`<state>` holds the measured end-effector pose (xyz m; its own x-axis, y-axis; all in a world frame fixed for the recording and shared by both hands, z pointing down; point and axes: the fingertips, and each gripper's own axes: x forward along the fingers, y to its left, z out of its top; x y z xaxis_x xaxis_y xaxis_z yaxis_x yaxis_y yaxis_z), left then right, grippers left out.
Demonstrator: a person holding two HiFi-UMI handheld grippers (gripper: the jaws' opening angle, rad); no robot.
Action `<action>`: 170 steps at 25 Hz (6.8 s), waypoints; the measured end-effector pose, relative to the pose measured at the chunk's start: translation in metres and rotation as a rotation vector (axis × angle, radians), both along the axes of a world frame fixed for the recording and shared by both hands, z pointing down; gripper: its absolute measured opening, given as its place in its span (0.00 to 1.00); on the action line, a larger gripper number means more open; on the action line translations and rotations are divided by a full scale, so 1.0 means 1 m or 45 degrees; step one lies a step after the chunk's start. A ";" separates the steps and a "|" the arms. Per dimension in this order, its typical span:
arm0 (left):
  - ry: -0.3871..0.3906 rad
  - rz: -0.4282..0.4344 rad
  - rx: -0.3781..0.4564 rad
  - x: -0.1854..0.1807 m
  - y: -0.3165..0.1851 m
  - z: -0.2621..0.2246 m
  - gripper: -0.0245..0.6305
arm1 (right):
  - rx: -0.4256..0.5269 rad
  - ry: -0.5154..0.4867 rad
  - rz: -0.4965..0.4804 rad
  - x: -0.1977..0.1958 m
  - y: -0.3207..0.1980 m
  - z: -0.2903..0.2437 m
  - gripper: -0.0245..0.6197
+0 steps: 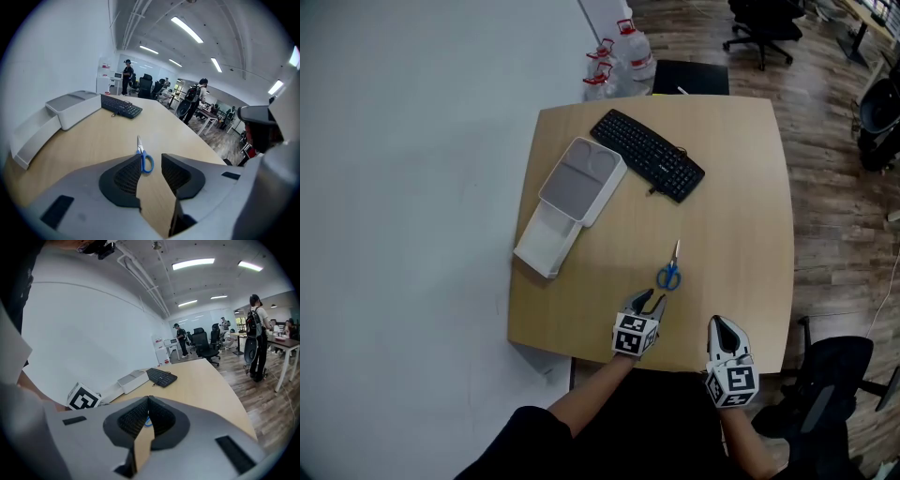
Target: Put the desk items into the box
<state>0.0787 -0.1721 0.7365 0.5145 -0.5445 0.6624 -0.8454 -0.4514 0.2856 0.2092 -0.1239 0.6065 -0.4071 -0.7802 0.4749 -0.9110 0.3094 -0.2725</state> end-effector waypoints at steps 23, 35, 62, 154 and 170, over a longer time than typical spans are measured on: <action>-0.338 0.046 -0.327 0.021 -0.043 0.112 0.18 | -0.129 0.005 0.168 0.079 -0.017 0.040 0.13; -0.226 0.048 -0.216 -0.006 -0.051 0.082 0.17 | -0.053 0.067 0.133 0.033 -0.028 0.020 0.13; -0.190 0.019 -0.001 -0.254 -0.058 0.000 0.17 | 0.102 0.255 0.067 -0.195 -0.018 -0.009 0.13; 0.204 -0.459 0.632 -0.081 0.187 -0.252 0.07 | 0.342 0.140 -0.028 0.009 0.125 -0.142 0.13; 0.137 -0.426 0.678 -0.065 0.199 -0.266 0.07 | 0.384 0.146 -0.033 0.024 0.145 -0.141 0.13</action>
<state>0.0132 0.0267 0.4706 0.3082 -0.9278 0.2103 -0.9443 -0.2714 0.1862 0.2331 0.0215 0.4659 -0.3858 -0.8828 0.2680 -0.9213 0.3840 -0.0613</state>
